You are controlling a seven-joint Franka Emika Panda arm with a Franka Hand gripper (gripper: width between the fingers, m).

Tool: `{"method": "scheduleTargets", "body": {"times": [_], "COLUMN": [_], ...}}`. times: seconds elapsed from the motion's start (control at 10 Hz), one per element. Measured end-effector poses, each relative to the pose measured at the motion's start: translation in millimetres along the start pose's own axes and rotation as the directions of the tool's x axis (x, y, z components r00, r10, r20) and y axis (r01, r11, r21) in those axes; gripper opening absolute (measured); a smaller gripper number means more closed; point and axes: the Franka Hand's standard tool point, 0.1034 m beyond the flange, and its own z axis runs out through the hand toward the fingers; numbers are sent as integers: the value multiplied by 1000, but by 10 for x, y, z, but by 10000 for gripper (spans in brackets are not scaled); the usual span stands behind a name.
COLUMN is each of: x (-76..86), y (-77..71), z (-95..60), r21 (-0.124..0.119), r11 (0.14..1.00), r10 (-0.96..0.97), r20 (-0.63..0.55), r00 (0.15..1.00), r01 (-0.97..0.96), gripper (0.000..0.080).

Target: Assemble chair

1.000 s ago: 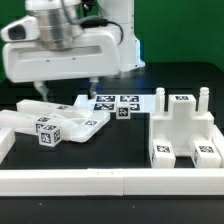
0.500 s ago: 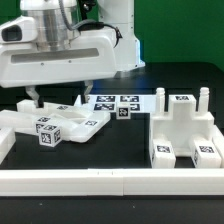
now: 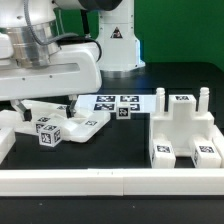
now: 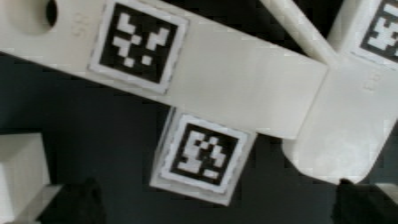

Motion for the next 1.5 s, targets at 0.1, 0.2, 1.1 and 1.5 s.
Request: {"method": "scheduleTargets", "body": {"times": [0.1,0.2,1.1,1.5], "x": [-7,-20,42,43], "y": [12,55,34,29], "z": [7,49,310,307], "r21": [1,3,-9,-11], "r11": [1000,998,984,986], "r10": [9,69,176,168], "r20": [3,18,13,14], "r00": [1000,997,984,986], "r01": [-9,-69,-176,-168], "gripper": [649,649,645,281]}}
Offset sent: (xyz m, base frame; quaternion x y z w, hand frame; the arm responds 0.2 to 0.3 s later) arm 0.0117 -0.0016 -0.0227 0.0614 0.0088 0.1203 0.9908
